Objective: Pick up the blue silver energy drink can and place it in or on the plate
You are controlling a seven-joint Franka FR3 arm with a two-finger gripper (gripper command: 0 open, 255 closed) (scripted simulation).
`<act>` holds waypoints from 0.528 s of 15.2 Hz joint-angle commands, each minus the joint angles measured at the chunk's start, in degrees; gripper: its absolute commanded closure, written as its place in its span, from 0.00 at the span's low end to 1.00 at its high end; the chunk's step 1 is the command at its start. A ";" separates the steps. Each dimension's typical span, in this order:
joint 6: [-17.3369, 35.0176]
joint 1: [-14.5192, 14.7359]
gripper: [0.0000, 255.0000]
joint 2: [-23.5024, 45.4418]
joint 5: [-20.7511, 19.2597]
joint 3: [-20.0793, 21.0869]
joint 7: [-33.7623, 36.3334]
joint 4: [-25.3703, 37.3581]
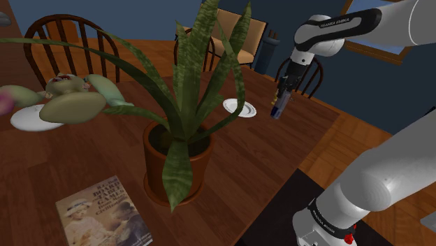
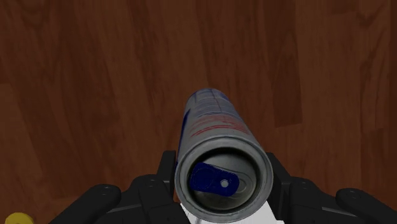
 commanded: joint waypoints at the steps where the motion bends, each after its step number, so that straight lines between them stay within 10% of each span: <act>1: -1.67 0.00 1.00 -0.45 -0.14 0.12 0.14 1.24; 8: -6.20 2.12 1.00 8.12 3.59 1.45 1.86 13.77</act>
